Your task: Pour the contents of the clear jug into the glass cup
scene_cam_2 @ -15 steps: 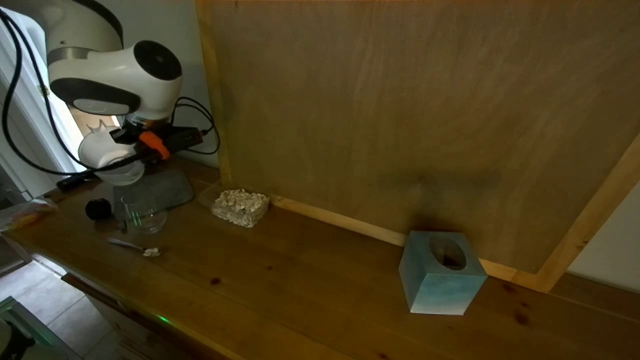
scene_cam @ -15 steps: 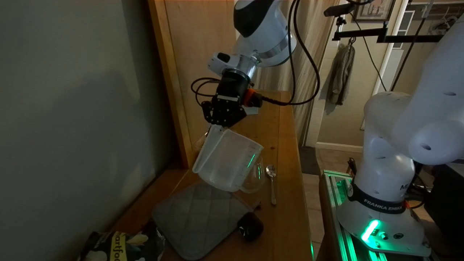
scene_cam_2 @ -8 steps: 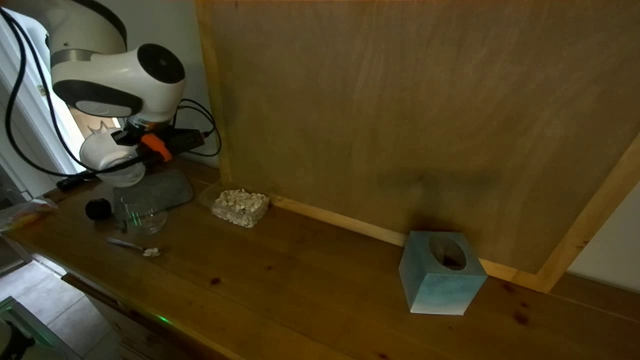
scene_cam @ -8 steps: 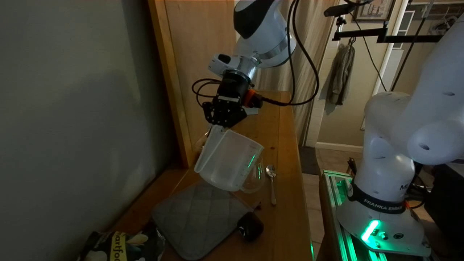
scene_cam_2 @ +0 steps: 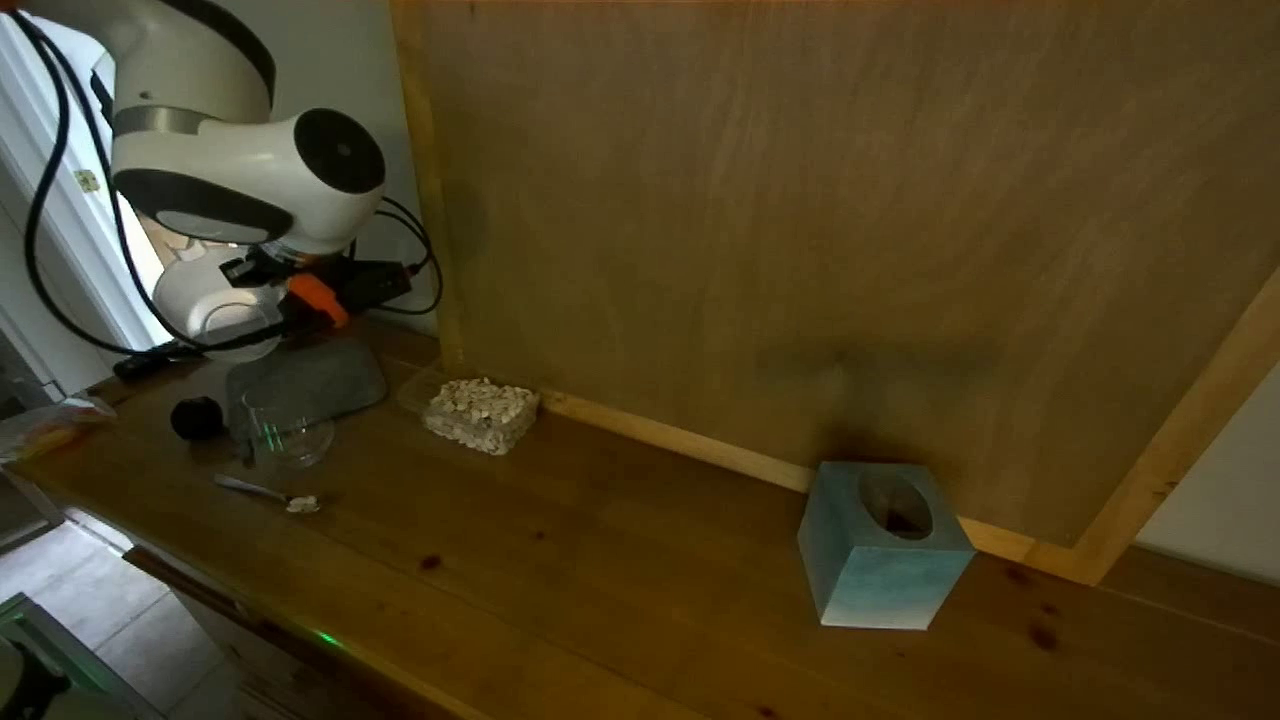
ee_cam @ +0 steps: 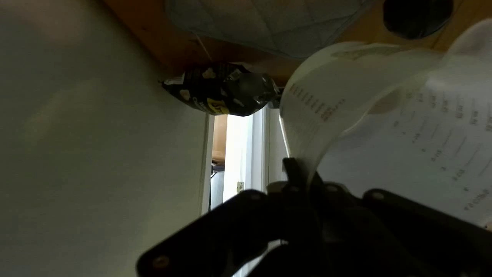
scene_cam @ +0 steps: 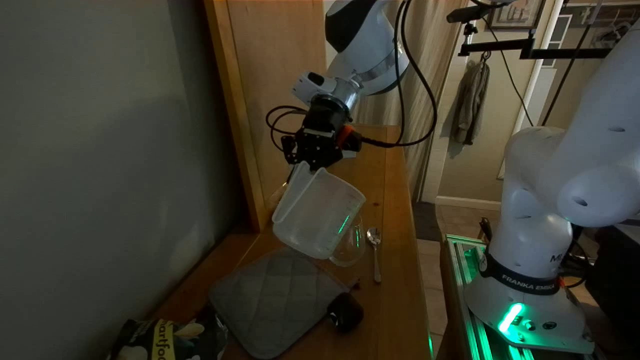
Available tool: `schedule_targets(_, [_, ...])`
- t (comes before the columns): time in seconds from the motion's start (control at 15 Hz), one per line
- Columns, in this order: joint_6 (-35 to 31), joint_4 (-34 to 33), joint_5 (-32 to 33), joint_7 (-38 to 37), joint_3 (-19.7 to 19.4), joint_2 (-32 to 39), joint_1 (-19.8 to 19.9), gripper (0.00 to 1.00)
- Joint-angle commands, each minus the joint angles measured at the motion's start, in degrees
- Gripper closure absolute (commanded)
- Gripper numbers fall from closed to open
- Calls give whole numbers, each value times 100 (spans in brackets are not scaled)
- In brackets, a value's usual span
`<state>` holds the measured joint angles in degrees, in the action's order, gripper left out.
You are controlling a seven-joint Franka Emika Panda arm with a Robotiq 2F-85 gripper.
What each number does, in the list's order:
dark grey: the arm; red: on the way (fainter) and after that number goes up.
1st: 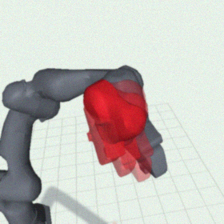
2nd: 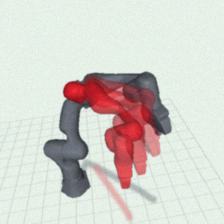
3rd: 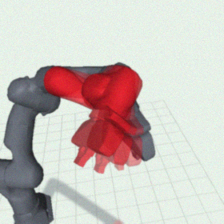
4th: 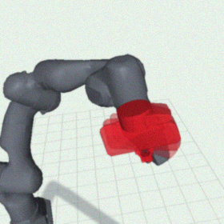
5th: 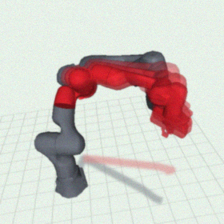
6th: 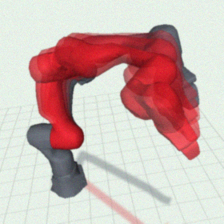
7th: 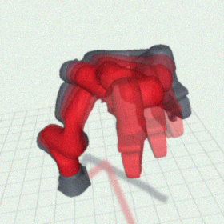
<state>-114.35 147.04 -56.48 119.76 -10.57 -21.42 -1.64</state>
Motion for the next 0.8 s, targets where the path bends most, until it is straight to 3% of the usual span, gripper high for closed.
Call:
schedule_targets(0.0, [252, 72, -409, 528, -44, -21, 210, 99])
schedule_targets(0.73, [988, 169, -1010, 1314, -162, 136, 663, 99])
